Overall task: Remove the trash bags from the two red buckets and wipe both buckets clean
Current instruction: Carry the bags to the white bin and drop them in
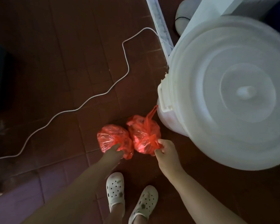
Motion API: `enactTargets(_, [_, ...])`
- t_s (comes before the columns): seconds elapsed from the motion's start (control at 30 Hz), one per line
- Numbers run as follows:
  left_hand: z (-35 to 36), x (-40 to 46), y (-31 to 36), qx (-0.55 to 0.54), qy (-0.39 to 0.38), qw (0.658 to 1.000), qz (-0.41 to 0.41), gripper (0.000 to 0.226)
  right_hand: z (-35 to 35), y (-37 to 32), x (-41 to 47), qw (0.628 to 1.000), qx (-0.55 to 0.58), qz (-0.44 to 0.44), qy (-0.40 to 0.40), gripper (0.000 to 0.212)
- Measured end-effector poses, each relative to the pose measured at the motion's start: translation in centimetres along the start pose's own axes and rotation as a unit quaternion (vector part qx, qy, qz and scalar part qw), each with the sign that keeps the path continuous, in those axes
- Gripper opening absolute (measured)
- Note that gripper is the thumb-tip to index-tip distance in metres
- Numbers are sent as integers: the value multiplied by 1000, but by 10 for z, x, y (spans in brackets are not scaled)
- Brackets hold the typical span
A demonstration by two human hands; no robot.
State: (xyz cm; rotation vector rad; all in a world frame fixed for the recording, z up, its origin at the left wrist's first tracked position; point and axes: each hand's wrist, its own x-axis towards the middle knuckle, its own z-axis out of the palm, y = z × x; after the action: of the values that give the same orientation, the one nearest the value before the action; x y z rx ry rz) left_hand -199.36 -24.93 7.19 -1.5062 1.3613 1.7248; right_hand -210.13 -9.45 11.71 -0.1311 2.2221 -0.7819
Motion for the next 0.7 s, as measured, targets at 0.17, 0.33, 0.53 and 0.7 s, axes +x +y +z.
enactTargets(0.17, [8,-35,35,12,16,999,45,27,-45,-23,-30,963,-128,-186,146,31])
enactTargets(0.33, [30,-73,73,20,-6,993,117,17,-99,-22,-38,907,-239,-122,323,42])
enactTargets(0.53, [72,-96,108,39,-46,982,180,16,-118,-1,-36,890,-365,-93,256,48])
enactTargets(0.7, [98,-106,124,51,-35,976,209,21,-129,-2,-51,884,-357,-129,273,36])
